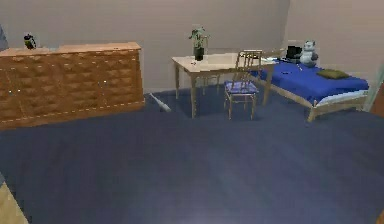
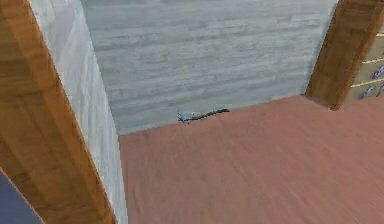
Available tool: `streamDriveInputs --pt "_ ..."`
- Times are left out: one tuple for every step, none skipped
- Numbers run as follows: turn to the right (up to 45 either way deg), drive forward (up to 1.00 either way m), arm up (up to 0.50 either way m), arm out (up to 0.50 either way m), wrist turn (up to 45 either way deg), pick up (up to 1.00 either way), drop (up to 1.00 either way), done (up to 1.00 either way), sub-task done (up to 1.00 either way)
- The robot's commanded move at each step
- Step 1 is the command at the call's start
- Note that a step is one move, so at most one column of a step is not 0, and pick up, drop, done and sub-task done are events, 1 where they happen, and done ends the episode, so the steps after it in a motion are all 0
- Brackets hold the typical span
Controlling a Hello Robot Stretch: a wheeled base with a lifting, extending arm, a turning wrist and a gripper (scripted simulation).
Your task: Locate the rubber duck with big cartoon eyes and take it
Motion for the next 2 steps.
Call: streamDriveInputs --pt "0.0 0.55 0.00 0.00 0.0 0.00 0.00 0.00 0.00" --pt "45.0 0.00 0.00 0.00 0.0 0.00 0.00 0.00 0.00"
